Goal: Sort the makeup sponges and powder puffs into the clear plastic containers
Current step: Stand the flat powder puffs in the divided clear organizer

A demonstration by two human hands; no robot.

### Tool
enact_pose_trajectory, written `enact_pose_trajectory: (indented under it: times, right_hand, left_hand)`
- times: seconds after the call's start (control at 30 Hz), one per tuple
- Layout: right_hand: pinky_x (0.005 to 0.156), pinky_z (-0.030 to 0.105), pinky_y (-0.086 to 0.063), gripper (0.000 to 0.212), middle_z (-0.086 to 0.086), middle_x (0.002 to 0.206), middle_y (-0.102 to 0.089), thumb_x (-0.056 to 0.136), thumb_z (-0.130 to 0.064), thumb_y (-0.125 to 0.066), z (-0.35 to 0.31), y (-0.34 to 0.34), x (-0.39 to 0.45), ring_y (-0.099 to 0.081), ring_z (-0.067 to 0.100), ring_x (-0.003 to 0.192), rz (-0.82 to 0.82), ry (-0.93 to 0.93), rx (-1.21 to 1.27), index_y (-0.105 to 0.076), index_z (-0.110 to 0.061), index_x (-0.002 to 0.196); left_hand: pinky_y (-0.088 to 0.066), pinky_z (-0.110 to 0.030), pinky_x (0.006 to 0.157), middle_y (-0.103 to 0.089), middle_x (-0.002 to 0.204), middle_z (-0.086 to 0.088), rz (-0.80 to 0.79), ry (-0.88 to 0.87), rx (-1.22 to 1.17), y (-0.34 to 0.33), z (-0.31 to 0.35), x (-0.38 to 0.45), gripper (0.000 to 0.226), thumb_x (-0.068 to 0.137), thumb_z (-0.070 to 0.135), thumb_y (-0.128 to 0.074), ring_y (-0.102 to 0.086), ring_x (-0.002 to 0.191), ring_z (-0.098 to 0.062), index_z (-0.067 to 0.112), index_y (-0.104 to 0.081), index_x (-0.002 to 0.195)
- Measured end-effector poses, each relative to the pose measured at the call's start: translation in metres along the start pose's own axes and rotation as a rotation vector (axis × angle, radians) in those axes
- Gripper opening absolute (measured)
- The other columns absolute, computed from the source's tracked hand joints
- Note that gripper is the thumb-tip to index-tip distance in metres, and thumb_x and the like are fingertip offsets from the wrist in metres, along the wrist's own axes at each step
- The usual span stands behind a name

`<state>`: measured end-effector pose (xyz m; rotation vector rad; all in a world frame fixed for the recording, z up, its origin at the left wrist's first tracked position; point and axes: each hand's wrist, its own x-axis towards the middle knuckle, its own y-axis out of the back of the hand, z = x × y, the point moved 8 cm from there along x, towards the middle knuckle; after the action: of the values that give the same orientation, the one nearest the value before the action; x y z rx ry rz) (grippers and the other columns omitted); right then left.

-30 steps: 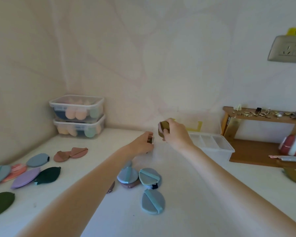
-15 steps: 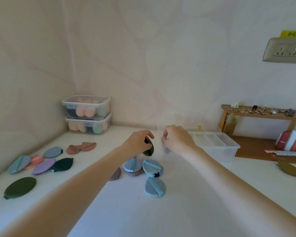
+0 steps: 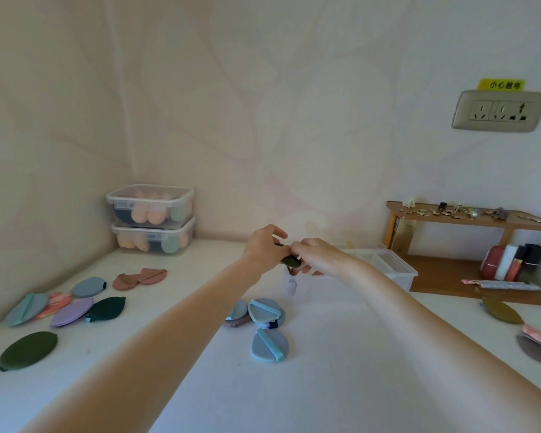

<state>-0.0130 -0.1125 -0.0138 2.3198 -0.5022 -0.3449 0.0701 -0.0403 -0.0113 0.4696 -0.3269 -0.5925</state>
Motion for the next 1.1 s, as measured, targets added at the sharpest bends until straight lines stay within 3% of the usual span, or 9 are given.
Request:
enact_pose_trajectory:
  times: [0.1,0.2,0.27,0.4,0.6,0.7,0.8,0.9,1.1]
  right_hand:
    - [0.076,0.029,-0.043,0.025,0.008,0.099,-0.060,0.090,-0.024,-0.055,0.007,0.005,0.007,-0.054,0.020,0.090,0.091,0.053,-0.021,-0.053,-0.011,0.111]
    - [0.066,0.027,-0.042,0.024,0.009,0.099,-0.060,0.085,-0.016,-0.062,0.011,0.005,0.009,-0.055,0.022,0.088,0.161,0.072,-0.023,-0.055,-0.010,0.107]
    - [0.060,0.023,-0.039,0.015,0.007,0.095,-0.059,0.083,-0.013,-0.063,0.012,0.005,0.010,-0.054,0.021,0.086,0.186,0.080,-0.012,-0.054,-0.012,0.095]
    - [0.068,0.026,-0.043,0.018,0.008,0.095,-0.059,0.081,-0.011,-0.063,0.012,0.004,0.012,-0.054,0.021,0.083,0.119,0.063,0.003,-0.048,-0.019,0.075]
    - [0.061,0.020,-0.049,0.020,0.002,0.069,-0.058,0.083,-0.006,-0.064,0.010,0.023,0.004,-0.055,0.012,0.061,0.139,0.061,0.147,-0.052,-0.016,0.070]
    - [0.056,0.021,-0.046,0.021,0.005,0.073,-0.062,0.081,-0.009,-0.065,0.013,0.042,-0.002,-0.054,0.014,0.059,0.300,0.061,0.123,-0.051,-0.019,0.069]
    - [0.067,0.030,-0.046,0.015,0.011,0.090,-0.063,0.083,-0.010,-0.063,0.006,0.055,-0.012,-0.057,0.023,0.079,0.494,0.106,0.031,-0.048,-0.015,0.081]
    - [0.066,0.030,-0.039,0.011,0.009,0.087,-0.053,0.087,-0.006,-0.055,-0.013,0.035,-0.024,-0.050,0.026,0.080,0.501,0.196,-0.259,-0.045,-0.010,0.089]
    - [0.069,0.035,-0.041,0.018,0.014,0.092,-0.054,0.089,-0.003,-0.048,-0.021,-0.003,-0.027,-0.053,0.030,0.083,0.389,0.261,-0.437,-0.055,-0.001,0.105]
  left_hand:
    - [-0.045,-0.020,0.068,-0.058,0.098,-0.003,-0.029,0.013,-0.060,-0.005,-0.001,-0.004,0.012,0.091,0.017,-0.055,-0.053,0.087,-0.018,0.013,-0.061,0.100]
    - [-0.035,-0.013,0.061,-0.059,0.098,-0.001,-0.044,-0.116,0.139,-0.005,0.006,-0.007,0.022,0.095,0.021,-0.046,-0.051,0.088,-0.015,0.011,-0.064,0.104]
    - [-0.036,-0.018,0.065,-0.061,0.100,-0.002,-0.124,-0.133,0.245,-0.009,0.005,-0.008,0.031,0.097,0.030,-0.040,-0.052,0.090,-0.017,0.013,-0.064,0.105]
    - [-0.033,-0.026,0.092,-0.060,0.122,-0.005,-0.314,-0.020,0.233,-0.018,-0.006,-0.009,0.051,0.099,0.045,-0.023,-0.052,0.112,-0.020,0.020,-0.065,0.113]
    - [-0.042,-0.029,0.098,-0.060,0.108,-0.009,-0.349,-0.004,0.194,-0.024,-0.010,-0.010,0.060,0.095,0.055,-0.020,-0.054,0.093,-0.020,0.016,-0.061,0.114]
    - [-0.044,-0.039,0.105,-0.065,0.109,-0.008,-0.382,-0.012,0.147,-0.025,-0.010,-0.012,0.063,0.093,0.060,-0.020,-0.058,0.089,-0.020,0.022,-0.071,0.087]
    - [-0.047,-0.037,0.099,-0.066,0.101,-0.006,-0.358,-0.038,0.186,-0.022,-0.011,-0.013,0.062,0.094,0.057,-0.025,-0.058,0.084,-0.019,0.027,-0.069,0.062]
    - [-0.043,-0.020,0.077,-0.060,0.090,0.005,-0.355,-0.094,0.360,-0.024,-0.011,-0.019,0.033,0.096,0.033,-0.039,-0.058,0.092,-0.018,0.018,-0.067,0.086]
    - [-0.042,-0.031,0.089,-0.060,0.122,-0.012,-0.316,-0.156,0.519,-0.023,-0.002,-0.028,0.032,0.094,0.016,-0.039,-0.057,0.109,-0.026,0.004,-0.059,0.116]
